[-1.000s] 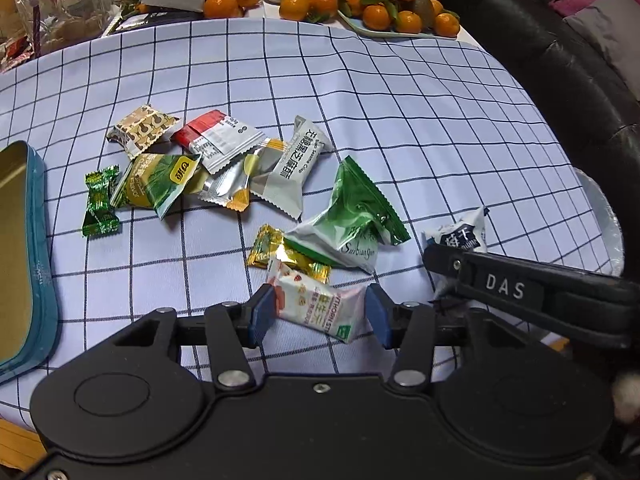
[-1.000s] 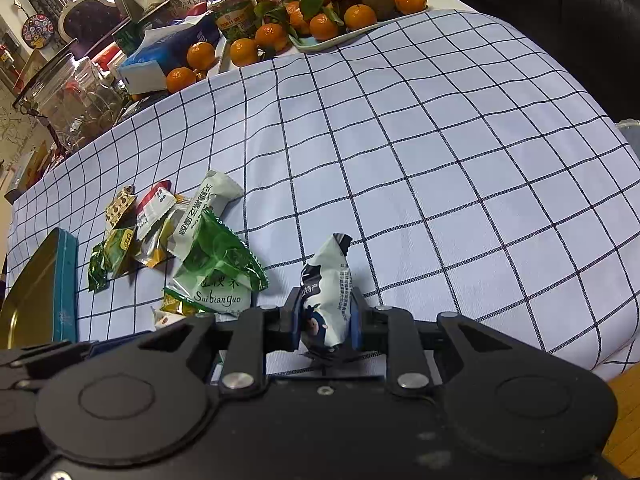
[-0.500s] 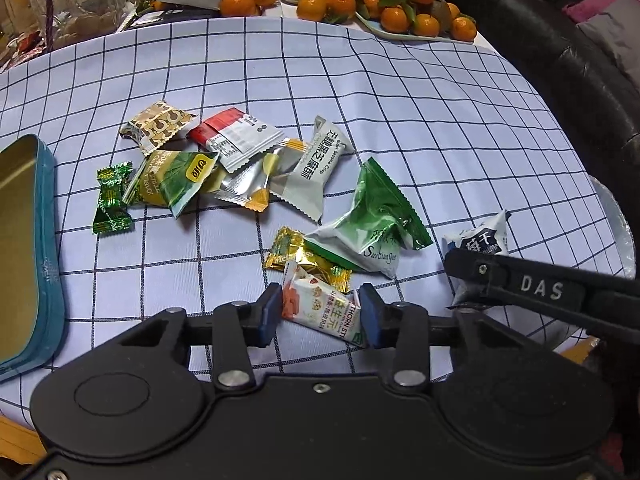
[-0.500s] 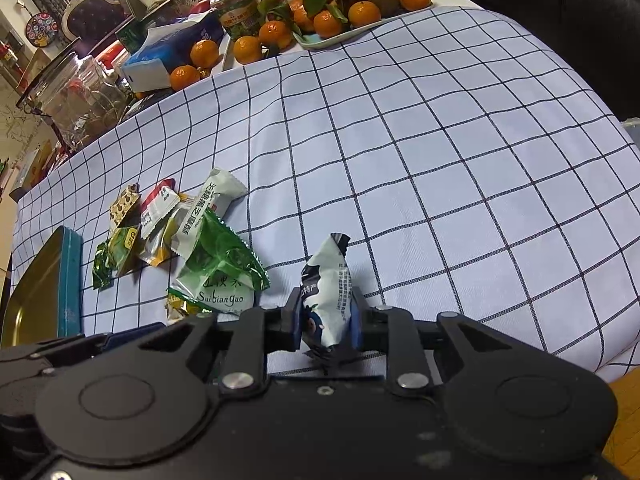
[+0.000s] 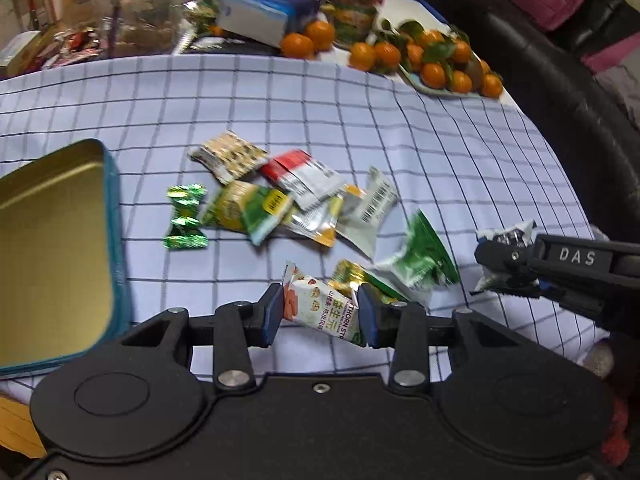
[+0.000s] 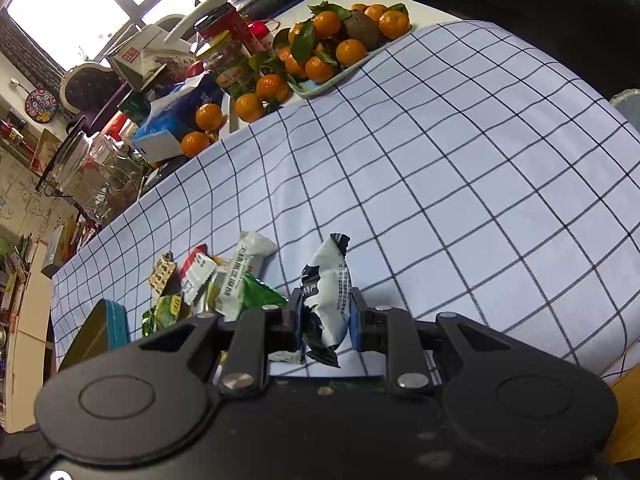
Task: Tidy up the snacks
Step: 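Carry both snacks over the gold tray and open both grippers to drop them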
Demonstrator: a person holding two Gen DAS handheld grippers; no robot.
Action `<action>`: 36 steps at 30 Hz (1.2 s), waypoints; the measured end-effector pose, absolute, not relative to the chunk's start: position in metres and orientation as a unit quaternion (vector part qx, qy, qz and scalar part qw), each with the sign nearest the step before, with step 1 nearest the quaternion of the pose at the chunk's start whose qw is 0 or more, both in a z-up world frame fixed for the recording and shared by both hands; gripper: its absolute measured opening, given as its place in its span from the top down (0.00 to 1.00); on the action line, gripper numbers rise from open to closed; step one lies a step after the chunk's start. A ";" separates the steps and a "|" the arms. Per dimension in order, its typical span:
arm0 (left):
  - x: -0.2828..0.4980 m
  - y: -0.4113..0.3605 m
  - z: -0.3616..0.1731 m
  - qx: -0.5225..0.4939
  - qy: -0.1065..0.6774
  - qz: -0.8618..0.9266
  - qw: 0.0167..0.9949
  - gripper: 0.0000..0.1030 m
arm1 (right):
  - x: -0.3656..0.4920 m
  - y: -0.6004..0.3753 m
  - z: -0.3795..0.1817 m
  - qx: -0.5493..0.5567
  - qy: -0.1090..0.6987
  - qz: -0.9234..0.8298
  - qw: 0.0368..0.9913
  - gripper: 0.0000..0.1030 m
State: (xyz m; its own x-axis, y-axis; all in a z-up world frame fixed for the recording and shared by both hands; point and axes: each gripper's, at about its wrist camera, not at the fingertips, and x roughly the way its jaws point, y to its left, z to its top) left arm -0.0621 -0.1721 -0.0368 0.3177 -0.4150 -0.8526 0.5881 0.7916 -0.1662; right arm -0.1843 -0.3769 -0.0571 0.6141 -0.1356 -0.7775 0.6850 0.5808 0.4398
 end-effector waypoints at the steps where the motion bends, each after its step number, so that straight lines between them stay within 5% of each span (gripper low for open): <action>1: -0.058 -0.168 -0.034 0.082 0.493 -0.304 0.811 0.54 | -0.182 -0.375 -0.056 0.382 0.359 -0.253 0.813 0.77; 36: 0.040 0.050 -0.007 -0.037 0.462 0.034 0.886 0.54 | -0.036 -0.172 -0.022 0.276 0.382 -0.037 0.881 0.77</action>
State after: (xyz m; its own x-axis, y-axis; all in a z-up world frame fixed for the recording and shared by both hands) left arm 0.0398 0.0498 -0.0071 0.5711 0.0265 -0.8205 -0.0953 0.9949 -0.0342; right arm -0.0355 -0.1723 -0.0219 0.7048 0.1464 -0.6941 0.2757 0.8450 0.4582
